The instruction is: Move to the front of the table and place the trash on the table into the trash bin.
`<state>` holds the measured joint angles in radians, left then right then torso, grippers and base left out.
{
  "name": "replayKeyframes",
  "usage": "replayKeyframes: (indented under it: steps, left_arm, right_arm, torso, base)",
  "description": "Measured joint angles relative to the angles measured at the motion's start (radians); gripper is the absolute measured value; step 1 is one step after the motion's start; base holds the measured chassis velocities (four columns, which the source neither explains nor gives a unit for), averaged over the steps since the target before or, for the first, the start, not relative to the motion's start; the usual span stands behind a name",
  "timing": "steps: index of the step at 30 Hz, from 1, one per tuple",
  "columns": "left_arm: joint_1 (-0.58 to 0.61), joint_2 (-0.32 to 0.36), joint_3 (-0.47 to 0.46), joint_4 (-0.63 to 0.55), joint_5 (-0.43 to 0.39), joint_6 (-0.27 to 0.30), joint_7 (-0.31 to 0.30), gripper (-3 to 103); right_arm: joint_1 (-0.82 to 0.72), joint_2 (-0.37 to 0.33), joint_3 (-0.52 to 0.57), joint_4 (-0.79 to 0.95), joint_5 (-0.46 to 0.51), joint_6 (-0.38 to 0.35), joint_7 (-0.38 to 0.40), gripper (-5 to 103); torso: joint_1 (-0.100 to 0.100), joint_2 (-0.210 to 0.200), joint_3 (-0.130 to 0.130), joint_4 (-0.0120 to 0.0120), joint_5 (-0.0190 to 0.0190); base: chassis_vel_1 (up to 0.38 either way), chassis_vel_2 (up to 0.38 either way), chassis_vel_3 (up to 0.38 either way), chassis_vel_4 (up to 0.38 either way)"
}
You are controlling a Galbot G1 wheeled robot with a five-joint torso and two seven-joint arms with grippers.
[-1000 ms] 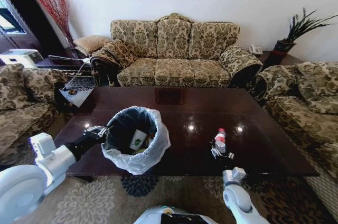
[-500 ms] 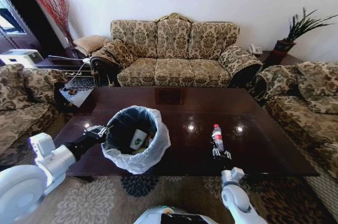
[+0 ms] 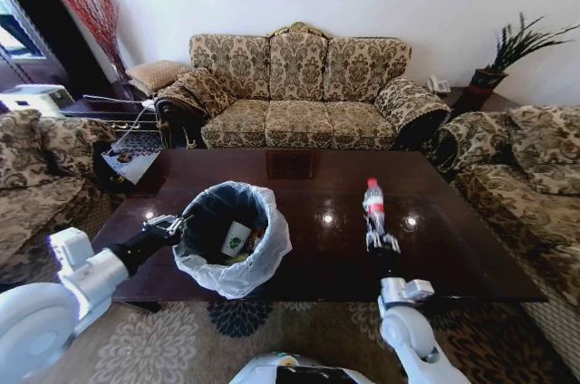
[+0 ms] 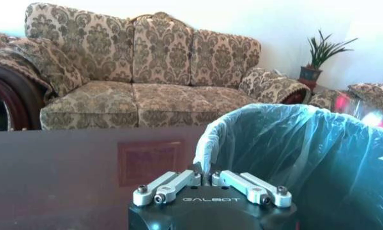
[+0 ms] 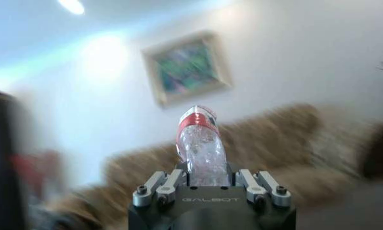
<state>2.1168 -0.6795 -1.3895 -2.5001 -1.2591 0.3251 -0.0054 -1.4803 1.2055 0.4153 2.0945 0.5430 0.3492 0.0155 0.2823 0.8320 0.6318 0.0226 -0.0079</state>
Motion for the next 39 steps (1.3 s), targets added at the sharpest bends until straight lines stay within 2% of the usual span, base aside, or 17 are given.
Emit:
replayKeyframes:
  steps: [1, 3, 4, 6, 7, 8, 12, 13, 15, 16, 18, 21, 25, 36, 37, 39]
  left_arm:
    - [0.000, 0.000, 0.000, 0.000, 0.000, 0.000, 0.000, 1]
    - [0.003, 0.008, -0.001, 0.000, 0.000, 0.002, -0.004, 1]
    - [0.003, 0.008, -0.001, 0.000, 0.000, 0.002, -0.004, 1]
    - [0.009, 0.019, -0.004, 0.000, 0.000, 0.004, -0.010, 1]
    - [0.013, 0.027, -0.007, 0.000, 0.000, 0.005, -0.012, 1]
    - [0.013, 0.027, -0.007, 0.000, 0.000, 0.005, -0.012, 1]
    - [0.028, 0.088, -0.026, 0.025, -0.001, 0.011, -0.021, 1]
    - [0.028, 0.088, -0.026, 0.025, -0.001, 0.011, -0.021, 1]
    - [0.032, 0.128, -0.039, 0.044, 0.002, 0.016, -0.027, 1]
    - [0.033, 0.177, -0.052, 0.070, 0.019, 0.023, -0.029, 1]
    - [0.034, 0.198, -0.058, 0.082, 0.032, 0.027, -0.029, 1]
    - [0.036, 0.274, -0.074, 0.116, 0.077, 0.040, -0.028, 1]
    - [0.028, 0.324, -0.075, 0.127, 0.081, 0.052, -0.027, 1]
    - [0.006, 0.386, -0.075, 0.101, 0.034, 0.060, -0.037, 1]
    - [0.004, 0.388, -0.075, 0.097, 0.030, 0.060, -0.037, 1]
    - [0.002, 0.388, -0.074, 0.094, 0.028, 0.060, -0.037, 1]
  right_arm:
    - [0.000, 0.000, 0.000, 0.000, 0.000, 0.000, 0.000, 30]
    - [0.042, -0.032, -0.044, 0.063, 0.033, 0.050, -0.155, 27]
    - [0.042, -0.032, -0.044, 0.063, 0.033, 0.050, -0.155, 27]
    - [0.091, -0.055, -0.098, 0.116, 0.071, 0.055, -0.264, 26]
    - [0.124, -0.067, -0.133, 0.148, 0.088, 0.044, -0.302, 26]
    - [0.124, -0.067, -0.133, 0.148, 0.088, 0.044, -0.302, 26]
    - [0.230, -0.125, -0.254, 0.243, 0.132, -0.039, -0.395, 26]
    - [0.230, -0.125, -0.254, 0.243, 0.132, -0.039, -0.395, 26]
    - [0.251, -0.154, -0.292, 0.254, 0.133, -0.060, -0.406, 26]
    - [0.272, -0.177, -0.332, 0.253, 0.122, -0.072, -0.407, 26]
    - [0.283, -0.182, -0.348, 0.250, 0.115, -0.076, -0.404, 26]
    - [0.321, -0.187, -0.401, 0.237, 0.093, -0.120, -0.362, 26]
    - [0.352, -0.186, -0.439, 0.204, 0.062, -0.146, -0.334, 26]
    - [0.384, -0.167, -0.503, 0.134, -0.012, -0.187, -0.283, 24]
    - [0.386, -0.166, -0.506, 0.132, -0.016, -0.192, -0.283, 29]
    - [0.388, -0.165, -0.509, 0.131, -0.019, -0.196, -0.281, 29]
  torso:
    - [0.000, 0.000, 0.000, 0.0000, 0.0000]
    - [0.000, 0.000, 0.000, 0.0002, -0.0001]
    - [0.000, 0.000, 0.000, 0.0002, -0.0001]
    - [0.000, 0.000, 0.000, 0.0001, 0.0002]
    - [0.000, 0.000, 0.000, 0.0001, 0.0000]
    - [0.000, 0.000, 0.000, 0.0001, 0.0000]
    - [0.000, 0.000, 0.000, 0.0004, -0.0001]
    - [0.000, 0.000, 0.000, 0.0004, -0.0001]
    - [0.000, 0.000, 0.000, 0.0002, 0.0000]
    - [0.000, 0.000, 0.000, -0.0001, 0.0000]
    - [0.000, 0.000, 0.000, -0.0003, 0.0000]
    - [0.000, 0.000, 0.000, 0.0001, 0.0002]
    - [0.000, 0.000, 0.000, -0.0002, 0.0000]
    - [0.000, 0.000, 0.000, 0.0000, 0.0002]
    - [0.000, 0.000, 0.000, 0.0001, 0.0003]
    - [0.000, 0.000, 0.000, 0.0001, 0.0003]
  base:
    - [0.000, 0.000, 0.000, 0.000]
    - [0.000, 0.000, 0.000, 0.000]
    - [0.000, 0.000, 0.000, 0.000]
    - [0.000, 0.000, 0.000, 0.000]
    - [0.000, 0.000, 0.000, 0.000]
    - [0.000, 0.000, 0.000, 0.000]
    - [0.000, 0.000, 0.000, 0.000]
    - [0.000, 0.000, 0.000, 0.000]
    - [0.000, 0.000, 0.000, 0.000]
    - [0.000, 0.000, 0.000, 0.000]
    - [0.000, 0.000, 0.000, 0.000]
    - [0.000, 0.000, 0.000, 0.000]
    - [0.000, 0.000, 0.000, 0.000]
    - [0.000, 0.000, 0.000, 0.000]
    - [0.000, 0.000, 0.000, 0.000]
    - [0.000, 0.000, 0.000, 0.000]
